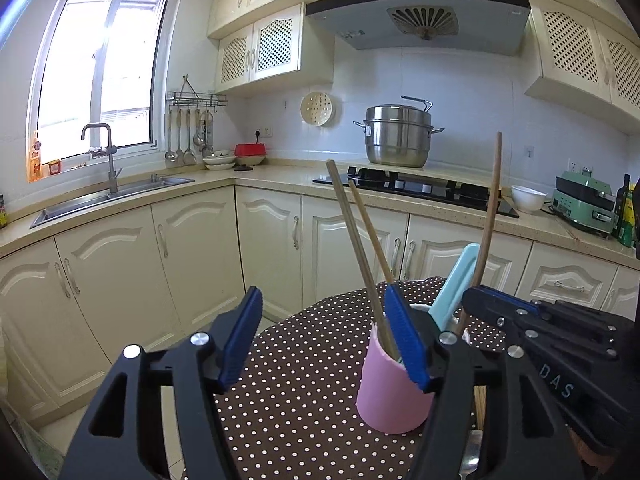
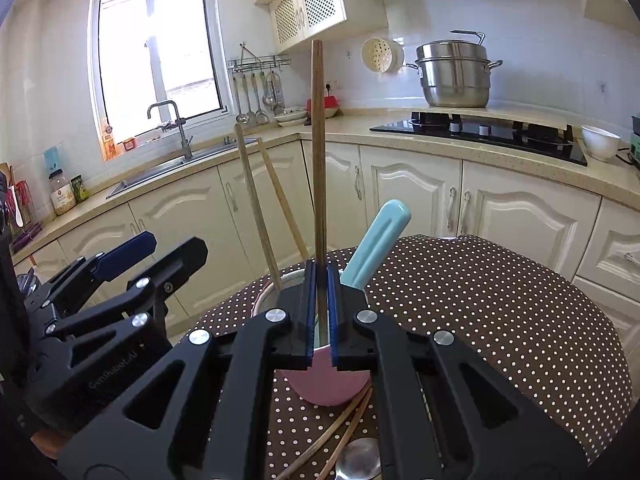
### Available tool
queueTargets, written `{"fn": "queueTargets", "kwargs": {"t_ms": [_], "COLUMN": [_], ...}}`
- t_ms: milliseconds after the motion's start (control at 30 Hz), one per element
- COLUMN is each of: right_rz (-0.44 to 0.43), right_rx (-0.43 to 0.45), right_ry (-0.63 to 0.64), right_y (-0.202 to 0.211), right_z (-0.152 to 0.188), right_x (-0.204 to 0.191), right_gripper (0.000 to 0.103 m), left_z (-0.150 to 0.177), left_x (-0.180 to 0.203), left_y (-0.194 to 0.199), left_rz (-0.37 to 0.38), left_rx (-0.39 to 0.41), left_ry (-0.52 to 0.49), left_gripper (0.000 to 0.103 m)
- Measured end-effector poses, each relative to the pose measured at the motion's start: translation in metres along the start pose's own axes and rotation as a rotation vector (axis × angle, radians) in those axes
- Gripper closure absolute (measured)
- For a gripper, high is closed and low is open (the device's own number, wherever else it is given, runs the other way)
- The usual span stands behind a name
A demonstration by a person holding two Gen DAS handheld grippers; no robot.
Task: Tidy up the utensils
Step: 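Lower both held chopsticks into the pink cup and open both tools, then grasp another wooden chopstick from the pile with the left tool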
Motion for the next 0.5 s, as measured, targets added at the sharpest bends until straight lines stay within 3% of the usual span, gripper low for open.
{"fn": "queueTargets", "kwargs": {"t_ms": [233,300,333,500], "right_rz": [-0.003,-0.002,0.016,0.005], "right_rx": [0.002,0.003,0.016,0.034], "right_ry": [-0.028,-0.027,-0.029,-0.046], "right_y": [0.010,0.013,0.017,0.031], "right_z": [-0.001,-0.002,-0.003,-0.007], "right_x": [0.001,-0.001,-0.001,0.002], "right_gripper": [0.093,0.073,0.056,0.048], "left_z": [-0.002,-0.002,-0.003,-0.006], "left_x": [-0.002,-0.003,-0.003,-0.004], "left_y": [0.015,0.020,0.022,0.034], "left_rz": [-0.001,0.004,-0.002,0.001], "left_rx": [0.001,0.001,0.001,-0.001], "left_ry": [0.001,0.001,0.004,0.011], "left_gripper": [0.037,0.037,0.036,0.031]}}
Point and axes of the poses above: each gripper's, at about its wrist camera, not at the fingertips, and y roughly against the way its jaws point, x to its right, z to its underside, the point moved 2 cm from there along -y, roughly the way its jaws point, and after that the axes turned 10 degrees about -y, right-handed, at the moved point
